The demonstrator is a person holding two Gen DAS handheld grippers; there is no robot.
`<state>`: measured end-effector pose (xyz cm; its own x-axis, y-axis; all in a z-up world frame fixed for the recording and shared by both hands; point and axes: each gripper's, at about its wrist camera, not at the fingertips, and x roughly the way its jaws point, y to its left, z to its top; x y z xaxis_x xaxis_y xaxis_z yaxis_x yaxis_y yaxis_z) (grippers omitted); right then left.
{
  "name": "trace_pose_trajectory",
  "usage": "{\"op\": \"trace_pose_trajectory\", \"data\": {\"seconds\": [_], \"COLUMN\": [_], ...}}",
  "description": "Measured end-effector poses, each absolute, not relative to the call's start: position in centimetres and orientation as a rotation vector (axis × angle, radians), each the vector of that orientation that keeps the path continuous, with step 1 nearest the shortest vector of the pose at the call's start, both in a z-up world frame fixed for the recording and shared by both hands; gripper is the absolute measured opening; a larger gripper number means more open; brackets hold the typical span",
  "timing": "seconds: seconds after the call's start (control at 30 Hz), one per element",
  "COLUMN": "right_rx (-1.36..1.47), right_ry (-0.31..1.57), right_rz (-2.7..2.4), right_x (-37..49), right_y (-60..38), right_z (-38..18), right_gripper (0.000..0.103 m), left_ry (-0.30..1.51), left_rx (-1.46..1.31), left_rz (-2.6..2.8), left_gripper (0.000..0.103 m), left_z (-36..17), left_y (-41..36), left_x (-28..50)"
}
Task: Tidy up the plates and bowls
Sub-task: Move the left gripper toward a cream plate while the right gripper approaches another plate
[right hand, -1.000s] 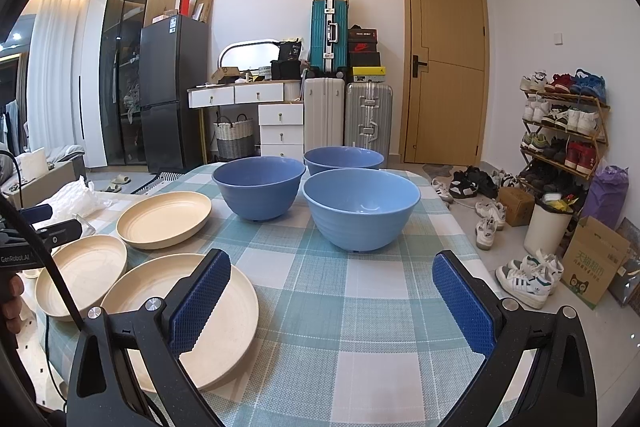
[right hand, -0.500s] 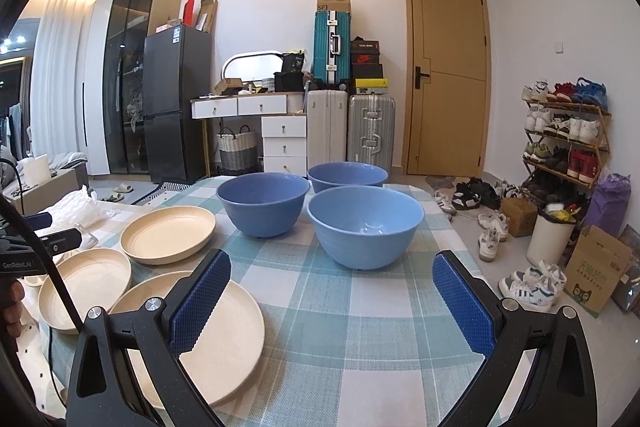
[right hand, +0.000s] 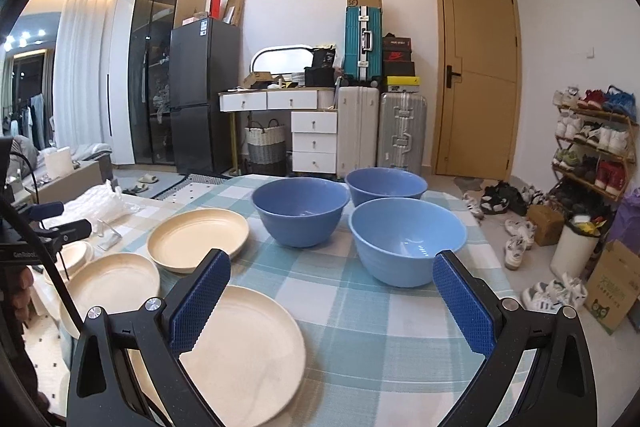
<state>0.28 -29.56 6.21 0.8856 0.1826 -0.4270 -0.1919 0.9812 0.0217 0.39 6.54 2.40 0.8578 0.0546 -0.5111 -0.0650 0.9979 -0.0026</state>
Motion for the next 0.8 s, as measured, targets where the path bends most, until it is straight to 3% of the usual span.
{"op": "trace_pose_trajectory", "data": {"seconds": [0.8], "right_rx": [-0.072], "right_ry": [0.489], "right_rz": [0.379], "right_x": [6.1], "right_y": [-22.5], "right_z": [8.3], "right_gripper": [0.103], "left_ry": [0.559], "left_rx": [-0.025], "left_rz": [0.133], "left_gripper": [0.101], "left_z": [6.7], "left_y": [9.3], "left_x": [2.9]}}
